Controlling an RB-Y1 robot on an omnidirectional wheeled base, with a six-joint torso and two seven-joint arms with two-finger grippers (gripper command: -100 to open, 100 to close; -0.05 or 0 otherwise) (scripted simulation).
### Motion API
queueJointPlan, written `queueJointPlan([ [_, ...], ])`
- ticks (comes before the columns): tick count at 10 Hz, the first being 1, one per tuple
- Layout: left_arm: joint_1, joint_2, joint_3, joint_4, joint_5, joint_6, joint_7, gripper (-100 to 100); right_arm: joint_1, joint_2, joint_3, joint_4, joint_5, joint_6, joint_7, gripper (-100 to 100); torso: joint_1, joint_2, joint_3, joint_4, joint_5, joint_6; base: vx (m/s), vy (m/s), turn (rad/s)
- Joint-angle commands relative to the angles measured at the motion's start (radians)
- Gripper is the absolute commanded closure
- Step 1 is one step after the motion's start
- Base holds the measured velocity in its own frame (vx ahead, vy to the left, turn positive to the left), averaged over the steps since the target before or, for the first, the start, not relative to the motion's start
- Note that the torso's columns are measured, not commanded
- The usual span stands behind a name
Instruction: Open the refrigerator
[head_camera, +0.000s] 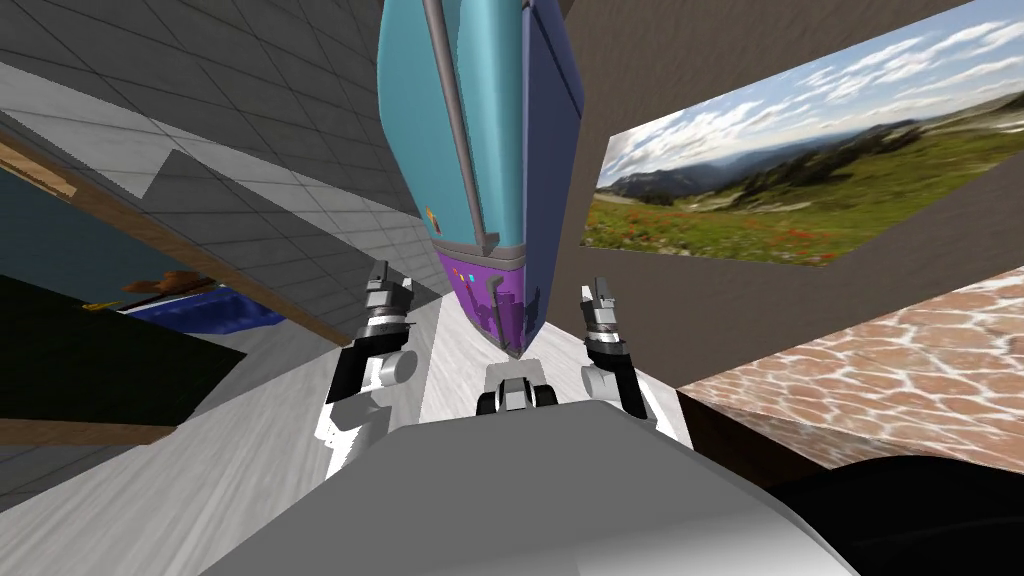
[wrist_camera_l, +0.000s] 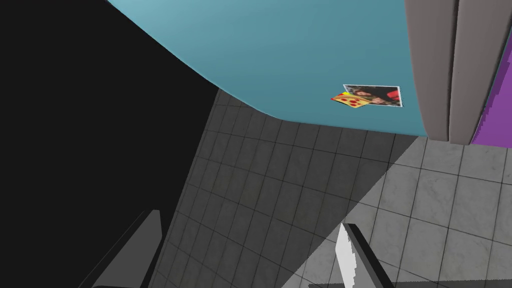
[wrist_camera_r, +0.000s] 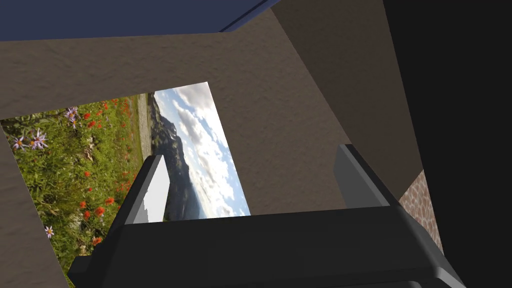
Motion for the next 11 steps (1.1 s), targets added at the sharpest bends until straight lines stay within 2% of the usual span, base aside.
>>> queueJointPlan([
  [1,-0.033,0.000,0.023,-0.004,0.016,0.063,-0.011,-100,0.000,0.000,0.000,0.000,0.000,0.000,0.000,0,-0.003,-0.003,-0.002,-0.001,-0.001,0.000,0.088,-0.156,0.113],
  [3,-0.087,-0.003,0.055,-0.003,0.036,0.129,-0.027,-100,0.000,0.000,0.000,0.000,0.000,0.000,0.000,0,0.000,-0.001,-0.001,0.000,0.000,0.000,0.080,-0.166,0.197],
  [4,-0.087,-0.003,0.055,-0.003,0.036,0.145,-0.027,-100,0.000,0.000,0.000,0.000,0.000,0.000,0.000,0,-0.002,-0.002,-0.001,-0.001,-0.001,0.000,0.049,-0.166,0.091],
  [5,-0.115,-0.004,0.071,-0.001,0.047,0.182,-0.035,-100,0.000,0.000,0.000,0.000,0.000,0.000,0.000,0,-0.001,0.000,0.000,0.000,0.000,0.001,0.038,-0.163,0.164],
  [6,-0.115,-0.004,0.071,-0.001,0.047,0.187,-0.035,-100,0.000,0.000,0.000,0.000,0.000,0.000,0.000,0,-0.001,0.000,0.000,0.000,0.000,0.000,0.050,-0.131,0.081],
  [8,-0.172,-0.009,0.103,0.006,0.067,0.255,-0.051,-100,0.000,0.000,0.000,0.000,0.000,0.000,0.000,0,0.000,-0.003,-0.002,-0.001,0.000,0.000,0.068,-0.172,0.208],
  [11,-0.200,-0.012,0.119,0.011,0.077,0.315,-0.059,-100,0.000,0.000,0.000,0.000,0.000,0.000,0.000,0,-0.001,-0.002,-0.001,-0.001,0.000,0.000,0.058,-0.154,0.100],
])
